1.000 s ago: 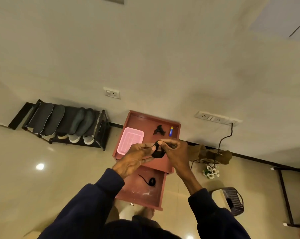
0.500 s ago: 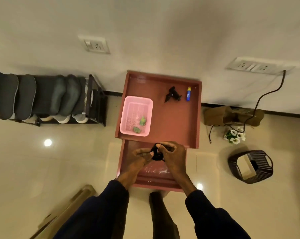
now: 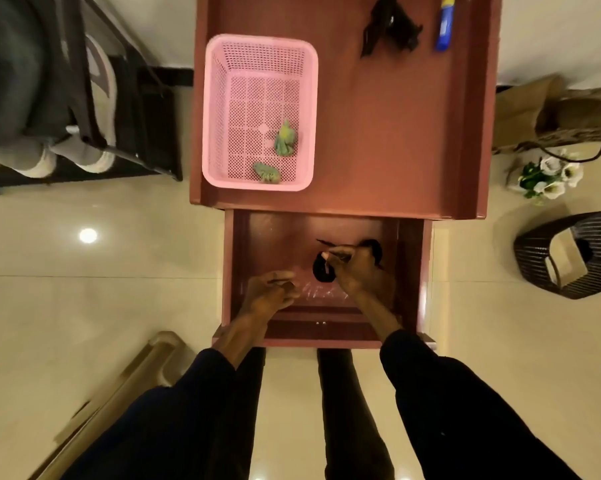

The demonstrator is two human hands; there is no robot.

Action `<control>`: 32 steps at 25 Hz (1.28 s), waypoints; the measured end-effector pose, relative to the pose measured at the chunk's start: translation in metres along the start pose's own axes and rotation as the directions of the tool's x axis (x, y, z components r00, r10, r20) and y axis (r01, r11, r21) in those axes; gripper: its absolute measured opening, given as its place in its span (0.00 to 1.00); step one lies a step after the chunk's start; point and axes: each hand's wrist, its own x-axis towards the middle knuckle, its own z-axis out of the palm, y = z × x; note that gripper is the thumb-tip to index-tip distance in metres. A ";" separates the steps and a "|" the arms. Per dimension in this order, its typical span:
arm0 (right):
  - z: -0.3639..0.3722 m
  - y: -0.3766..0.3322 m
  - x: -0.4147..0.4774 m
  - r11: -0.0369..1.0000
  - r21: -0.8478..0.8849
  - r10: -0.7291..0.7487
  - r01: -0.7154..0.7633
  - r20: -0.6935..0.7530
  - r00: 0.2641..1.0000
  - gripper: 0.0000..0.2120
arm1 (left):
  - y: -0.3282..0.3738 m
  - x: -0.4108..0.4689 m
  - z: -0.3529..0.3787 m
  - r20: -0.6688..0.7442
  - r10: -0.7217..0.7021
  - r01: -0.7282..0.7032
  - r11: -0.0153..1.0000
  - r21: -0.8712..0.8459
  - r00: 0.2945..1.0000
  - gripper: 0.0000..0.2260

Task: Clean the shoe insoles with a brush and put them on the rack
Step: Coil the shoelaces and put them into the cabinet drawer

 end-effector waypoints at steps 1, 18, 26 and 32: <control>0.009 0.008 0.008 1.000 -0.014 -0.008 0.008 0.020 1.000 0.06 | -0.005 0.007 0.001 -0.009 -0.003 0.003 1.000 -0.008 1.000 0.12; 0.019 0.044 0.041 0.979 -0.138 -0.160 0.148 -0.081 0.984 0.14 | -0.010 0.033 0.015 0.011 0.073 -0.073 0.997 0.002 0.997 0.11; 0.018 0.059 0.026 0.940 -0.166 -0.318 0.297 -0.117 0.941 0.16 | -0.013 0.029 0.022 0.022 0.073 -0.074 0.997 0.018 0.997 0.13; 0.013 0.059 0.021 0.921 -0.204 -0.352 0.332 -0.072 0.933 0.21 | -0.010 0.030 0.029 0.025 0.078 -0.079 0.996 0.035 0.997 0.12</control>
